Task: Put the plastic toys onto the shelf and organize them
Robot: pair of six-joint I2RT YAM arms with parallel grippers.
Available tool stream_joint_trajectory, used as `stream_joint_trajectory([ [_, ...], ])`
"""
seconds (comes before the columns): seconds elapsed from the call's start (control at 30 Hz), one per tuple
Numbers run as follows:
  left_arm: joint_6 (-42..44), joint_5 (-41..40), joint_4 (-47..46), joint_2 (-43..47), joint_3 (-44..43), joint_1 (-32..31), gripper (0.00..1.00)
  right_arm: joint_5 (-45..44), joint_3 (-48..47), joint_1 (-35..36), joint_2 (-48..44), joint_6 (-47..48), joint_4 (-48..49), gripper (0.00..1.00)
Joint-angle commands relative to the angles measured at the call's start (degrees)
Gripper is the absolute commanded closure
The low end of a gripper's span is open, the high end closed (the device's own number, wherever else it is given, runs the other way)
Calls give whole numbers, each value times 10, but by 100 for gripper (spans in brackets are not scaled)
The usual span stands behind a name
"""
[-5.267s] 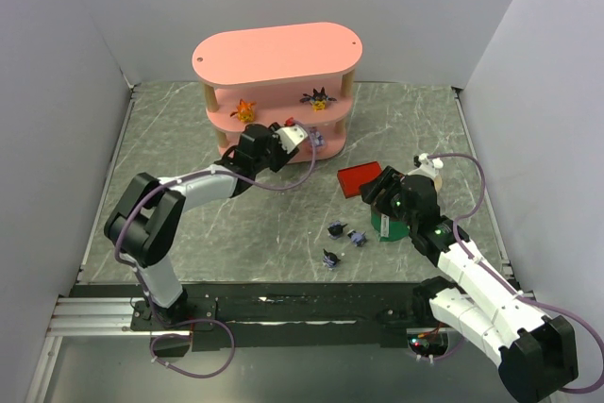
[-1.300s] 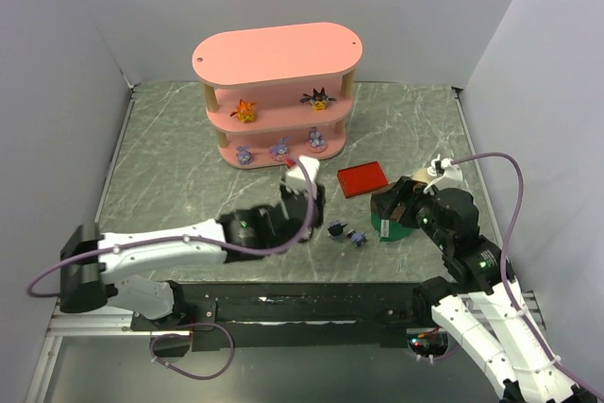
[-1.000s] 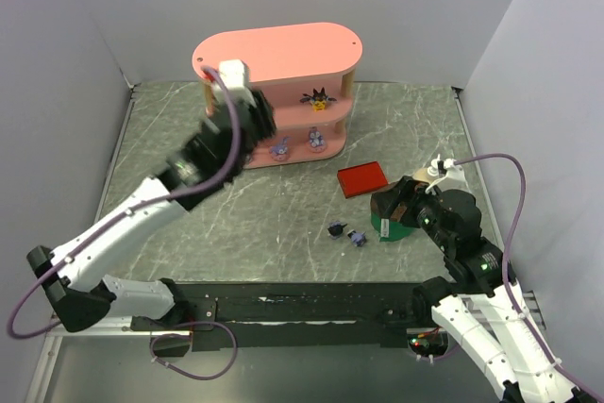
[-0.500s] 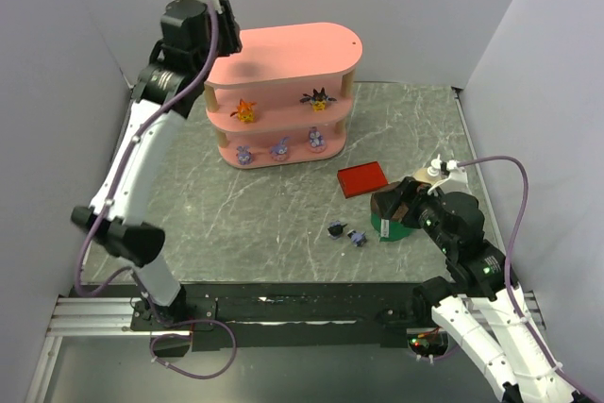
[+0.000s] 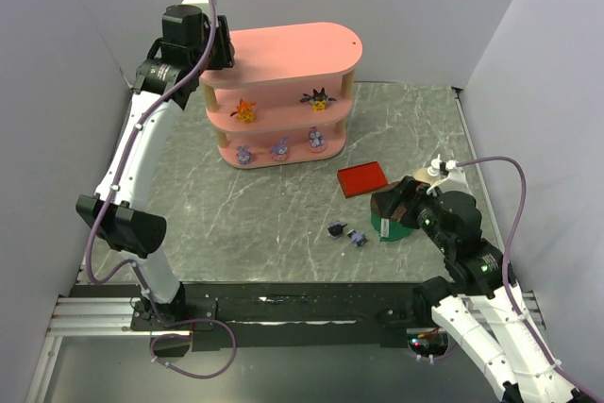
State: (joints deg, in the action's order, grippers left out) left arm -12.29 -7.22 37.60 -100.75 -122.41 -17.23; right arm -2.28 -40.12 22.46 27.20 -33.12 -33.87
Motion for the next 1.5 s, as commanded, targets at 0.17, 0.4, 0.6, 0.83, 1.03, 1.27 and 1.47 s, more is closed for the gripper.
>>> stream_joint_trajectory([
  [0.17,-3,28,-14,60,56,0,77,2,9,-3,7,-7,23,1],
  [0.4,8,55,-3,68,56,0,66,3,15,-4,-1,-12,23,2],
  [0.6,26,53,8,42,33,0,61,8,20,-3,-4,-17,28,2],
  [0.83,29,41,8,28,24,0,49,7,16,-3,-3,-16,24,2],
  [1.03,31,39,9,18,12,0,39,8,19,-2,-6,-18,24,2],
  [1.27,31,42,-2,25,16,0,29,9,19,-4,-8,-18,22,2],
  [1.47,33,34,-6,39,19,0,17,11,20,-3,-8,-16,22,2],
])
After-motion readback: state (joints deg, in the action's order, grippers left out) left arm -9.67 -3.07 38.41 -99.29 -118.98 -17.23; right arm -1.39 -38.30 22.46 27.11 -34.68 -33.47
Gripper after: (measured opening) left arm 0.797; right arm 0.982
